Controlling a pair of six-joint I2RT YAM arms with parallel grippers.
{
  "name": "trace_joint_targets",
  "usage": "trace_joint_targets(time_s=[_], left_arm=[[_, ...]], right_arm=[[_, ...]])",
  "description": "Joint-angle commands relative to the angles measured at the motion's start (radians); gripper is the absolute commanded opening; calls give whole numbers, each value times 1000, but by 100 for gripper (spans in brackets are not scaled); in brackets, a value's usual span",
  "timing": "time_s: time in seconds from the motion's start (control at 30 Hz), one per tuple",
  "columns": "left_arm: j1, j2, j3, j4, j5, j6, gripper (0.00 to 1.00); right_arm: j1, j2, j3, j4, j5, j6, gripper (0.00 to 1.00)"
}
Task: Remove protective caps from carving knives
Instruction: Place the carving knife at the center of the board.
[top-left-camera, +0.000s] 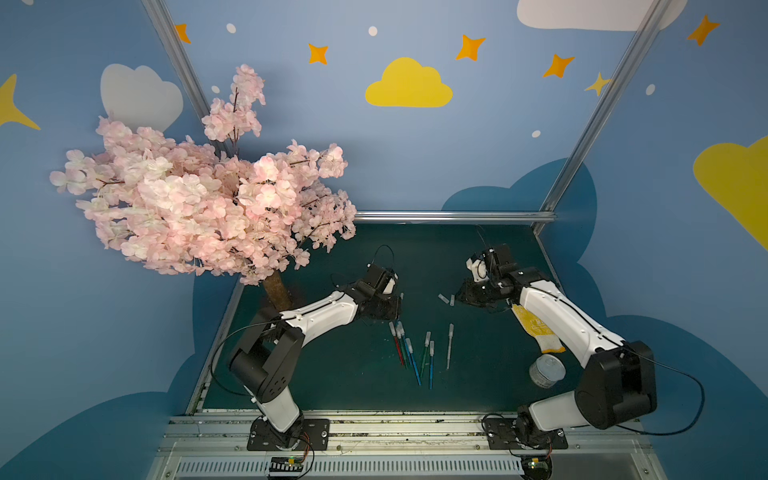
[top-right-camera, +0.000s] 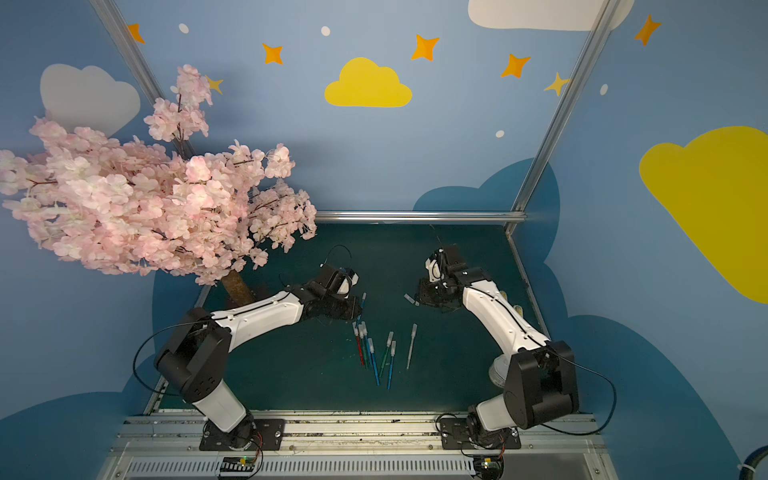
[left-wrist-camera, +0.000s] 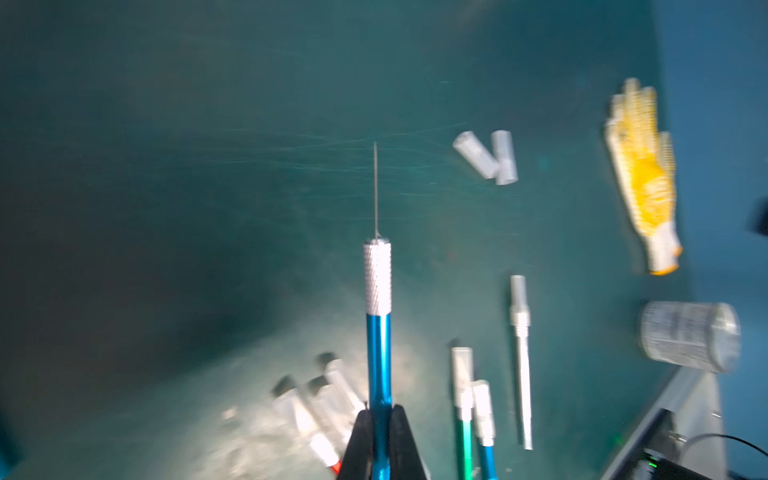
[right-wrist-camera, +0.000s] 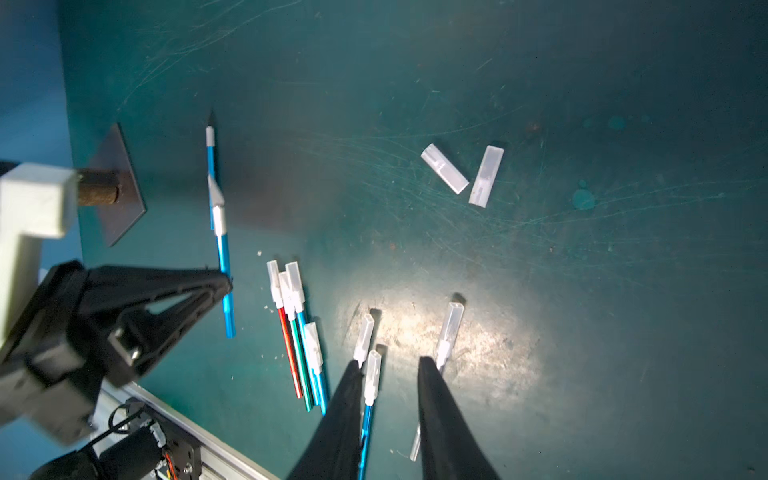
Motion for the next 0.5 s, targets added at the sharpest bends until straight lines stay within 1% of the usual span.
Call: trace_joint_targets(time_s=[0.0, 0.13, 0.2, 0.27, 0.33, 0.47], left_arm=[[20, 7, 35, -96, -76, 68, 9], [42, 32, 54, -119, -114, 96, 9], [48, 50, 71, -132, -141, 105, 9], [55, 71, 90, -145, -161, 112, 9], [62, 95, 113, -163, -182, 113, 8], [80, 135, 144, -174, -209, 106, 8]], right_arm=[[14, -73, -36, 3, -14, -17, 28], [26, -132, -54, -7, -8, -14, 35], [31, -153, -65, -10, -12, 0, 46], [35, -164, -76, -6, -35, 9, 54], [42, -171, -82, -7, -45, 15, 57], [71, -182, -93, -10, -54, 20, 67]])
